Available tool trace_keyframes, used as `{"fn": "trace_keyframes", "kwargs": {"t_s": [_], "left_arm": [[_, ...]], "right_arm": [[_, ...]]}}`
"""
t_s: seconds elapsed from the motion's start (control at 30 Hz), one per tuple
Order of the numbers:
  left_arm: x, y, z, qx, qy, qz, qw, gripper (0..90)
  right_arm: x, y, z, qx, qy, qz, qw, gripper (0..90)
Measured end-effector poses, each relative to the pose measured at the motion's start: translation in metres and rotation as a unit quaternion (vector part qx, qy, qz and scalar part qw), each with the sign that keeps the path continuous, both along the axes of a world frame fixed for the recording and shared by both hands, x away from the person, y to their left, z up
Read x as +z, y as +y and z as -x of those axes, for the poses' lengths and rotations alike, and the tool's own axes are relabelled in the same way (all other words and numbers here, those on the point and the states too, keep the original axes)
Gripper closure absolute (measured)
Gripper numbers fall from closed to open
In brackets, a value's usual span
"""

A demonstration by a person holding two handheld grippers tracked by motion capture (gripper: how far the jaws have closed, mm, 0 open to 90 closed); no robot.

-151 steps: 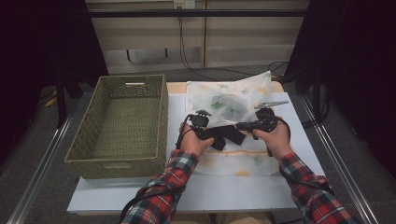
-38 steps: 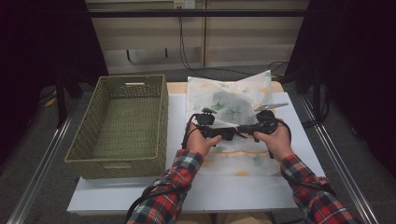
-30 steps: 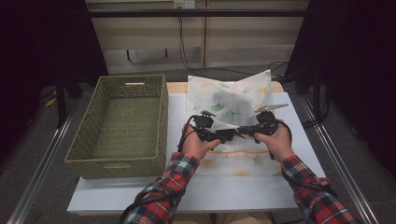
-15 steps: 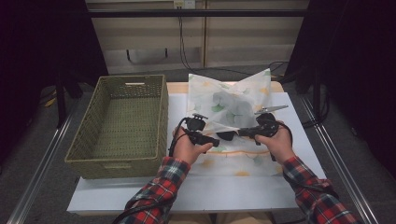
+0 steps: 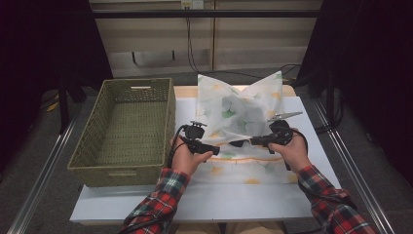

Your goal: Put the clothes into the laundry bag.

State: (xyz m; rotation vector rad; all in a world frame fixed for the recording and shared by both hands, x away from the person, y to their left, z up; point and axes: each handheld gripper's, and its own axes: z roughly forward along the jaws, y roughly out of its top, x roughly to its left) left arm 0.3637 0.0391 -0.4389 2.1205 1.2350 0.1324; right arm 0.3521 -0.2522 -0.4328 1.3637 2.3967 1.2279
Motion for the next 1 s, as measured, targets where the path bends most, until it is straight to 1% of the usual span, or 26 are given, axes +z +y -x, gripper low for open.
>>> {"fn": "trace_keyframes", "kwargs": {"t_s": [0.03,0.1,0.17,0.2,0.3,0.33,0.4,0.43,0.47,0.5,0.53,0.6,0.63,0.7,0.83,0.87,0.9,0.97,1.0], "left_arm": [[0.000,0.002,0.000,-0.001,0.001,-0.004,1.0000,12.4],[-0.002,0.004,0.001,0.005,0.001,-0.001,1.0000,12.2],[-0.002,0.006,0.001,0.001,0.006,-0.004,1.0000,11.5],[-0.003,0.006,0.002,0.008,0.003,0.000,1.0000,11.3],[-0.005,0.009,0.003,0.012,0.000,-0.002,0.9999,10.4],[-0.006,0.010,0.004,0.011,0.002,-0.006,0.9999,10.2],[-0.008,0.011,0.005,0.016,0.005,-0.001,0.9999,9.7],[-0.008,0.012,0.005,0.011,0.007,-0.004,0.9999,9.5],[-0.010,0.011,0.006,0.015,0.006,-0.004,0.9999,9.3],[-0.010,0.012,0.006,0.008,0.010,-0.010,0.9999,9.2],[-0.010,0.012,0.006,0.014,0.009,-0.008,0.9998,9.2],[-0.011,0.012,0.007,0.007,0.012,-0.011,0.9999,9.1],[-0.012,0.011,0.008,0.012,0.009,-0.010,0.9998,9.1],[-0.012,0.012,0.007,0.011,0.014,-0.011,0.9998,8.9],[-0.012,0.012,0.008,0.013,0.015,-0.007,0.9998,8.6],[-0.012,0.011,0.008,0.014,0.014,-0.009,0.9998,8.5],[-0.011,0.013,0.007,0.008,0.017,-0.011,0.9998,8.5],[-0.012,0.013,0.007,0.011,0.017,-0.009,0.9998,8.5],[-0.011,0.013,0.008,0.008,0.019,-0.014,0.9997,8.5]], "right_arm": [[0.000,0.000,0.000,0.000,0.000,0.000,1.0000,89.0],[0.000,0.000,0.001,0.000,0.001,0.001,1.0000,89.0],[-0.001,-0.001,0.002,0.001,0.003,0.003,1.0000,89.0],[-0.001,-0.001,0.002,0.002,0.004,0.004,1.0000,89.0],[-0.001,-0.002,0.003,0.003,0.004,0.004,1.0000,89.1],[-0.001,-0.003,0.004,0.004,0.005,0.005,1.0000,89.1],[-0.001,-0.005,0.005,0.005,0.006,0.004,1.0000,89.1],[-0.001,-0.006,0.007,0.002,0.009,0.004,1.0000,89.1],[-0.002,-0.007,0.007,0.001,0.010,0.004,0.9999,89.1],[-0.002,-0.008,0.008,0.003,0.012,0.005,0.9999,89.1],[-0.002,-0.008,0.008,0.003,0.012,0.005,0.9999,89.1],[-0.004,-0.010,0.010,0.003,0.016,0.008,0.9998,89.1],[-0.004,-0.010,0.010,0.003,0.016,0.008,0.9998,89.1],[-0.004,-0.011,0.012,0.004,0.017,0.009,0.9998,89.1],[-0.005,-0.015,0.015,0.004,0.018,0.009,0.9998,89.1],[-0.006,-0.017,0.016,0.004,0.021,0.009,0.9997,89.1],[-0.006,-0.018,0.017,0.004,0.021,0.010,0.9997,89.2],[-0.007,-0.019,0.018,0.005,0.022,0.010,0.9997,89.2],[-0.007,-0.019,0.018,0.005,0.022,0.010,0.9997,89.2]]}}
